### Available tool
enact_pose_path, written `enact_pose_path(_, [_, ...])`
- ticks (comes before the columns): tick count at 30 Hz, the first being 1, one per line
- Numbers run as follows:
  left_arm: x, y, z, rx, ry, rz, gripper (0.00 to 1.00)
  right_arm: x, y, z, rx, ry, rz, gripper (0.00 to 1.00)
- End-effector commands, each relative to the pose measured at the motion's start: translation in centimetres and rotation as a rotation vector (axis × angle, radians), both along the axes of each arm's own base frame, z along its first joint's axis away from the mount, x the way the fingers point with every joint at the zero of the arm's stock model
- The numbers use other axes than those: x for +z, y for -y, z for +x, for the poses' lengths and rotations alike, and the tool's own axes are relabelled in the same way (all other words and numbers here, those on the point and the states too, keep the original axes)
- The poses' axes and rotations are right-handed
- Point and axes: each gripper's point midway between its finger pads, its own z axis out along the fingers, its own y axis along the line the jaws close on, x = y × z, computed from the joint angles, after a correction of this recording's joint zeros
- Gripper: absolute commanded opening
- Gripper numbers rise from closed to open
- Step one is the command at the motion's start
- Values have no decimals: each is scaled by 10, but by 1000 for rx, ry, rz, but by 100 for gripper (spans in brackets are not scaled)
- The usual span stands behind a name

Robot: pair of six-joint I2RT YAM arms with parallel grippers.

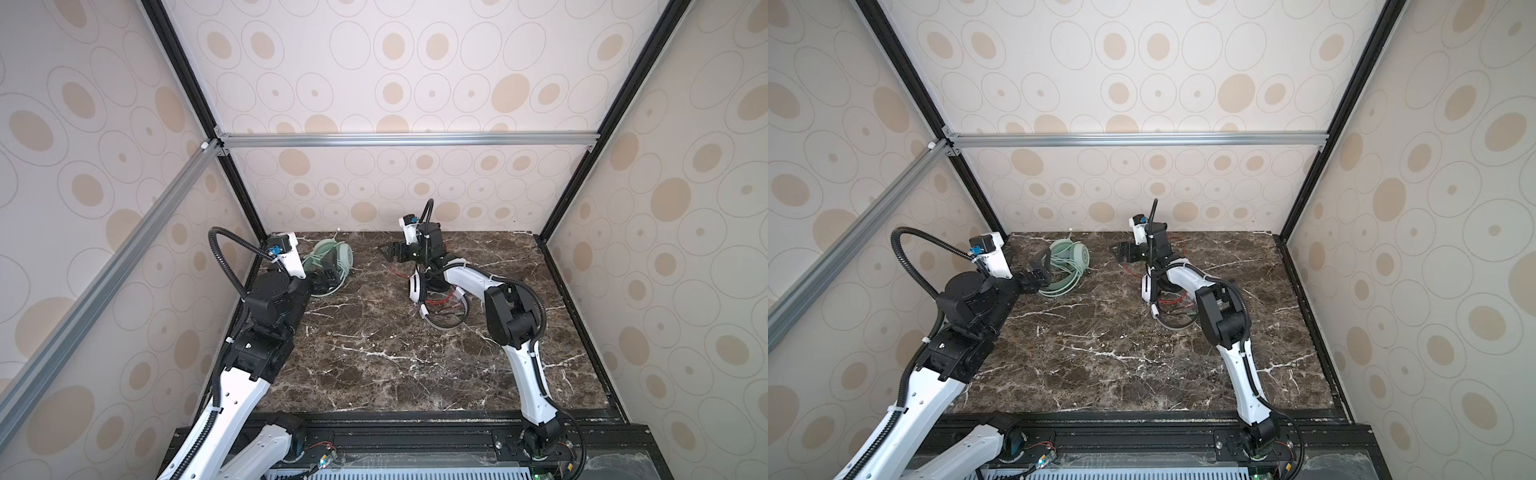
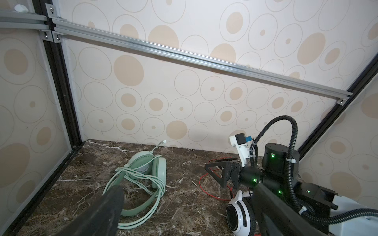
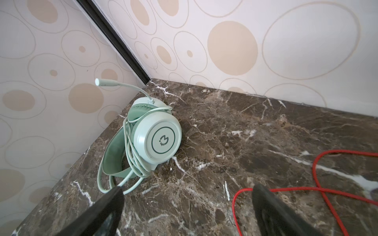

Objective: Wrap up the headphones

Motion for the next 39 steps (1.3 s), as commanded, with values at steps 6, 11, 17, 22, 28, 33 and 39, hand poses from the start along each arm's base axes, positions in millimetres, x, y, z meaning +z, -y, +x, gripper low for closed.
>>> enact_pose_path(6, [14, -9, -7, 35, 32, -13, 98, 14, -3, -28, -43, 232, -202, 100])
enact_pose_path(11, [15, -12, -8, 46, 37, -14, 98, 22, -27, -46, 105, 279, -489, 100])
enact_pose_path(17, [16, -11, -9, 40, 44, -15, 98, 11, -53, -41, 176, 177, -438, 100])
enact_pose_path(22, [15, -14, -11, 51, 44, -14, 98, -20, -61, -24, 204, 192, -521, 100])
enact_pose_path(28, [14, -16, -10, 63, 40, -11, 98, -50, -58, -5, 112, 232, -664, 100])
enact_pose_path(33, [14, -14, -10, 57, 39, -13, 98, -45, -73, -21, 204, 181, -592, 100])
enact_pose_path(39, [16, -15, -11, 55, 46, -18, 98, -51, -73, -19, 225, 147, -555, 100])
